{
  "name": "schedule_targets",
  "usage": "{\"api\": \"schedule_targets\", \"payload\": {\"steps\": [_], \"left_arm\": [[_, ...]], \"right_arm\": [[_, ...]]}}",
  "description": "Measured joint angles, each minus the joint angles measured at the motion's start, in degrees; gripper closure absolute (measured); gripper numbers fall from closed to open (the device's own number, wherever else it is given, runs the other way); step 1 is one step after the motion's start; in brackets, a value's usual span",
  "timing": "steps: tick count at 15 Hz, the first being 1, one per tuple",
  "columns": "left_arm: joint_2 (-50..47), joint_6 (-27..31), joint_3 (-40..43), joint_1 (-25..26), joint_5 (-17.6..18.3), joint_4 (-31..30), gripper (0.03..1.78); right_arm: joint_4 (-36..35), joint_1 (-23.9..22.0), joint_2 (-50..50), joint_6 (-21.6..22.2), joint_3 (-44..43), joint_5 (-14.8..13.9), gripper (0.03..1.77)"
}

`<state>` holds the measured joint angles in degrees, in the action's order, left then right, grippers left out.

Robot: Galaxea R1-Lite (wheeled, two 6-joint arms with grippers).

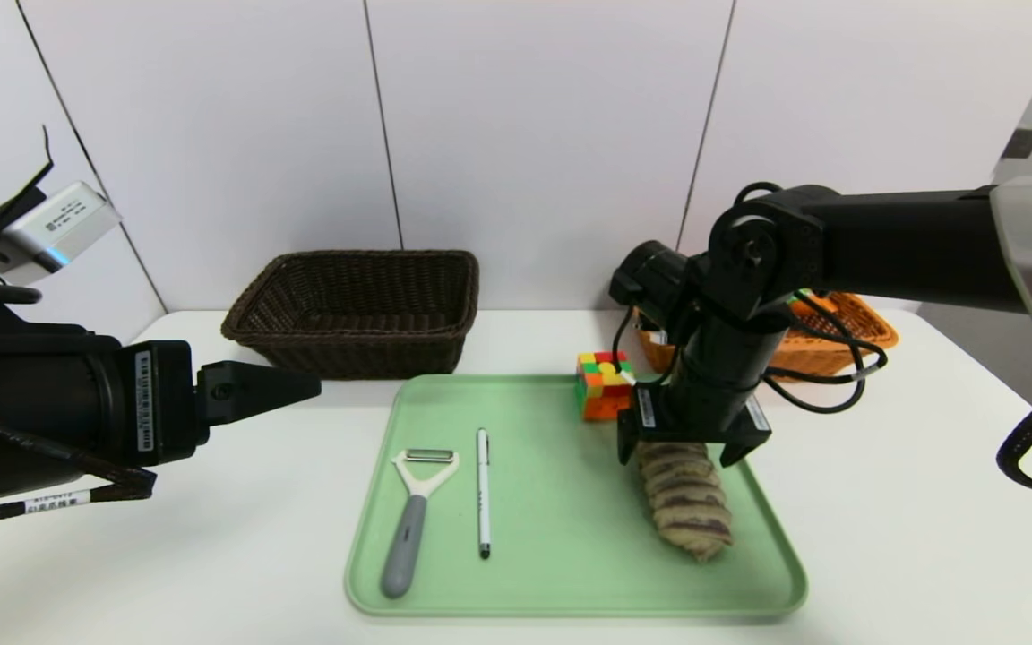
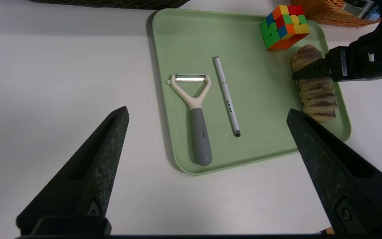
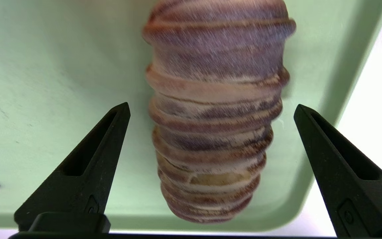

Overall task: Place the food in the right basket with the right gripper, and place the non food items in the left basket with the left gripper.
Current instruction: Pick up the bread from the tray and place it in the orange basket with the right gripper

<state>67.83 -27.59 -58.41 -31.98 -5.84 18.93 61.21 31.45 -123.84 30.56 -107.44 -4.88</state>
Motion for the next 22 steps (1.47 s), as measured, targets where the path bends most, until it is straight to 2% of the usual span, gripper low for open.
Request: {"api": "schedule_targets", "payload": {"steps": [1,2,5,8,9,10,14,22], "left_arm": [[-0.22,0.00,0.11,-0.02,0.00,0.00,0.12],[-0.35,0.00,0.20,0.00,0.00,0.20,0.12],[-0.57,-0.02,0.37,-0.02,-0.02,0.33,0.12],[-0.60,-0.05,0.39,-0.02,0.00,0.24,0.12],[-0.57,0.00,0.39,-0.02,0.02,0.22,0.12],[-0.52,0.00,0.39,-0.02,0.00,0.22,0.12],[-0.13,0.00,0.39,0.00,0.02,0.20,0.12],[1.82,0.00,0.39,-0.07,0.85,-0.05,0.12]], "right_arm": [[-0.60,-0.12,-0.13,0.00,0.13,0.04,0.09],[-0.79,-0.21,-0.33,0.05,0.18,0.13,0.19],[-0.90,-0.28,-1.34,0.02,0.05,0.24,0.68],[-0.93,-0.28,-1.82,-0.35,-0.01,0.20,0.99],[-0.90,-0.28,-1.88,-0.38,-0.11,0.11,1.20],[-0.90,-0.28,-1.90,-0.39,-0.33,-0.02,1.61],[-0.66,0.22,0.13,-0.55,-1.17,-1.95,1.63],[-0.90,3.35,13.04,-1.32,-3.34,-1.56,1.63]]}}
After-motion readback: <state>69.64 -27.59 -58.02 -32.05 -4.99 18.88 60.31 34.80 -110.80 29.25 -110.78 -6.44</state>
